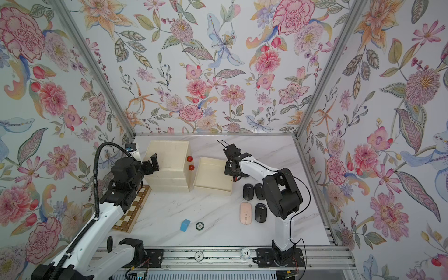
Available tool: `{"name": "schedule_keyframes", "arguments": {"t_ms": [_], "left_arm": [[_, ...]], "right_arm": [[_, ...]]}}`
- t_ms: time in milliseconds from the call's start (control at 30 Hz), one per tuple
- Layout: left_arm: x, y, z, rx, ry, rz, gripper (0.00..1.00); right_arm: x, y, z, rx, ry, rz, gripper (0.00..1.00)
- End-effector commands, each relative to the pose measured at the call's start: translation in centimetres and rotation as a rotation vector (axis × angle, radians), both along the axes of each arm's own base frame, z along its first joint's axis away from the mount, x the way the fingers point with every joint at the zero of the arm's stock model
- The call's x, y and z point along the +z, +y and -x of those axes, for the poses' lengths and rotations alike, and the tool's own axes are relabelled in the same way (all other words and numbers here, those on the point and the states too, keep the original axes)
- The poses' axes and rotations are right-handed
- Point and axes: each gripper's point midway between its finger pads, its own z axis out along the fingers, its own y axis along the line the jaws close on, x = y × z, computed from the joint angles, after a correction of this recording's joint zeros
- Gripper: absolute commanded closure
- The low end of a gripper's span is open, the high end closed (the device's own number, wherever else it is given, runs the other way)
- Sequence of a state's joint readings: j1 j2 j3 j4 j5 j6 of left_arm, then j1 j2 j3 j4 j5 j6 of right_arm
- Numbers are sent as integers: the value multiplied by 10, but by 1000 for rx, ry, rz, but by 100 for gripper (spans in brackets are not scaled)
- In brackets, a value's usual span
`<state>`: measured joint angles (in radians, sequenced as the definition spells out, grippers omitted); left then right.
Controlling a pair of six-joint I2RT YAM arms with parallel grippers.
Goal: Take the mice out of the drawer
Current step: Close the drawer of the storage box.
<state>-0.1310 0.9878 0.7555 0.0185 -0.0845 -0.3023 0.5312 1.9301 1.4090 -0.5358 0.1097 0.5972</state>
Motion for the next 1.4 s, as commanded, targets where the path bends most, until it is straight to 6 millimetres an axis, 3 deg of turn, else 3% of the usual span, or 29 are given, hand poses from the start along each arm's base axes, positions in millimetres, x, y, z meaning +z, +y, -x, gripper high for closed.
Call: {"name": "schedule_keyframes", "arguments": {"t_ms": [0, 633, 1033, 1367], "left_arm": [[14, -2, -5, -55, -24, 38, 0], [-3, -29, -15, -236, -14, 138, 0], [-8, -26, -11, -229, -37, 123, 0], [-12, -39, -12, -298, -51, 154, 0]], "right_arm": [[9, 5, -1, 29, 12, -14, 99], [9, 26, -9, 96, 45, -15, 98], [-3, 15, -11, 82, 128, 89, 97], [-17, 45, -16, 118, 152, 94, 97]]}}
